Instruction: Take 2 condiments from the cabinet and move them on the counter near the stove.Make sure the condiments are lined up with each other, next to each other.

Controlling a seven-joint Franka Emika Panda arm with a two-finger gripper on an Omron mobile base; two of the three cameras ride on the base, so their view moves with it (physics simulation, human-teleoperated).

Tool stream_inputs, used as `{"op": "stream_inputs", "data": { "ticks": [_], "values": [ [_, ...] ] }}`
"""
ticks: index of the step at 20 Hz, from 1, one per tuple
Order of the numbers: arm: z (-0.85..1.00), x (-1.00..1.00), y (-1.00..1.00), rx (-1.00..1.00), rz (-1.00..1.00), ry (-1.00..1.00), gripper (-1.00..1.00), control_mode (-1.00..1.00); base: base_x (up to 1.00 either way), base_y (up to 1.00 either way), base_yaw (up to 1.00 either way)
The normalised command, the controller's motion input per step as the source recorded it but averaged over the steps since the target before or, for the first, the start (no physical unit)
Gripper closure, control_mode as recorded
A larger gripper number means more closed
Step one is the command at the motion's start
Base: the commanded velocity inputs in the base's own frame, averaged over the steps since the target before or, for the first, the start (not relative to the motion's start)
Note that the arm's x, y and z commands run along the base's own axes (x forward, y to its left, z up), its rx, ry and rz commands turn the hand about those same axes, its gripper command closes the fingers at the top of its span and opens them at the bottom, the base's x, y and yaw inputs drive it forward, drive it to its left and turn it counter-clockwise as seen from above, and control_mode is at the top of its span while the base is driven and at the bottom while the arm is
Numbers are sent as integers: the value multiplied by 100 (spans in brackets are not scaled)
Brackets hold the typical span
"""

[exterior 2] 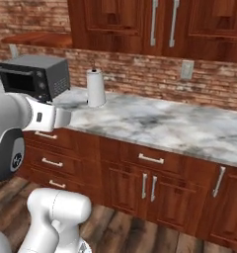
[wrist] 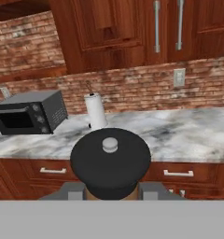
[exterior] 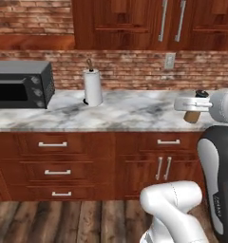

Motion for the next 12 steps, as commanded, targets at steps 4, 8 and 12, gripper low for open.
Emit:
{"op": "stream_inputs", "data": {
  "ticks": [4, 8, 12],
  "values": [
    [0, 0, 0, 0, 0, 0, 100, 100, 0, 97, -6],
    [0, 0, 0, 0, 0, 0, 100, 100, 0, 100, -9],
    [0, 0, 0, 0, 0, 0, 100, 100, 0, 100, -2]
  ]
}}
